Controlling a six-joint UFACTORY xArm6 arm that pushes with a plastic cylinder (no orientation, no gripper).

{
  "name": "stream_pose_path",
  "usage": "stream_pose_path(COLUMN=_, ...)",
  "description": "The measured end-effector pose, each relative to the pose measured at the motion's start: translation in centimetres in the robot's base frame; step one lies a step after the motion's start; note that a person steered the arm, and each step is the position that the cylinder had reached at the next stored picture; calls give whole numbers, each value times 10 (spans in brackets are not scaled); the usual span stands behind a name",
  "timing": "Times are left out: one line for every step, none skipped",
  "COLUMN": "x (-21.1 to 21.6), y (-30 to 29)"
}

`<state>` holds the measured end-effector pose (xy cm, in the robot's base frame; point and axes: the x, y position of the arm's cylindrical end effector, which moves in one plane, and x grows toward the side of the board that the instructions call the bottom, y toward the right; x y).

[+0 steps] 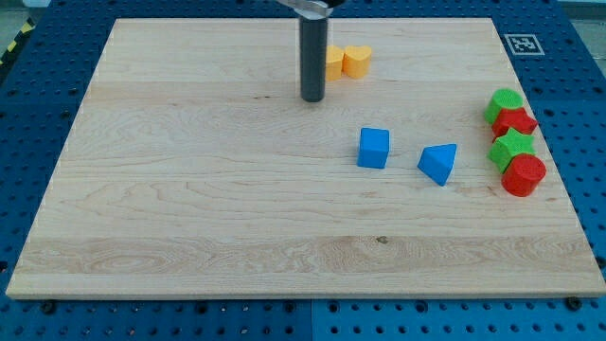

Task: Push the blue triangle to the bottom

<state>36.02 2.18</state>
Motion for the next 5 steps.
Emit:
stream_pose_path(x=14, y=45)
stream_pose_path(x=34, y=85)
stream_pose_path(x=36, y=127)
stream_pose_path(x=58, y=144)
stream_pose_path(x=86, y=149)
